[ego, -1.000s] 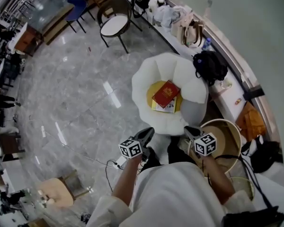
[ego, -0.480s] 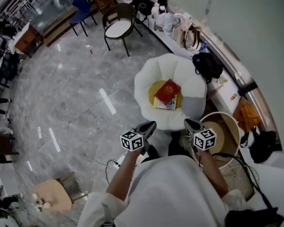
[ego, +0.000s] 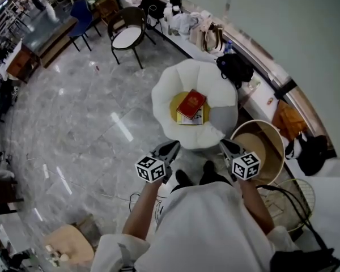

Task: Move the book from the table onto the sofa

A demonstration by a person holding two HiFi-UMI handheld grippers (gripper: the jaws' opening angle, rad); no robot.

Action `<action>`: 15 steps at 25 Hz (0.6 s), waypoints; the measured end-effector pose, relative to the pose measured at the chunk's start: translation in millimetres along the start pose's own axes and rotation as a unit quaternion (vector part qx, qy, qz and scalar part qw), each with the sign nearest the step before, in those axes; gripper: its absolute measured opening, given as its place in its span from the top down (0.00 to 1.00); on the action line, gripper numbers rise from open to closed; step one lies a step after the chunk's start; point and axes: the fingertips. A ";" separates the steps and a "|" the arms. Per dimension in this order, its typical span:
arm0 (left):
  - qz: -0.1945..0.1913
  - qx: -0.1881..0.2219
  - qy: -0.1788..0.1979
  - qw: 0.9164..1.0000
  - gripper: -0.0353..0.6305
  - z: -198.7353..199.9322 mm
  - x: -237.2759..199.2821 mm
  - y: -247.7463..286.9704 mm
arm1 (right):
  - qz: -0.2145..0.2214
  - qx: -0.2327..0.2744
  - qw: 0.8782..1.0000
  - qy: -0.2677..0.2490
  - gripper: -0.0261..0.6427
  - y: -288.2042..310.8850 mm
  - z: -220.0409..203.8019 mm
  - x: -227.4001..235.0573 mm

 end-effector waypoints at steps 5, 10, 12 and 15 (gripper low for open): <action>0.004 0.000 0.011 1.000 0.94 -1.1 21.6 -1.7 | -0.002 0.009 1.000 -0.003 0.90 -30.9 5.0 4.1; 0.019 0.007 0.001 1.000 0.94 -0.4 36.8 -0.1 | 0.014 0.010 1.000 -0.009 0.91 -48.9 7.9 0.1; 0.023 0.008 0.001 1.000 0.94 -1.8 42.5 2.7 | 0.018 0.009 1.000 -0.010 0.91 -52.5 5.0 2.8; 0.028 0.010 -0.002 1.000 0.94 -6.2 47.3 -0.1 | 0.019 0.009 1.000 -0.006 0.91 -54.8 0.3 5.2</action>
Point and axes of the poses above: the fingertips, and each gripper's own axes: y forward along the fingers, x to its right, z out of its top, and after that the axes turned 14 degrees about z, right-handed
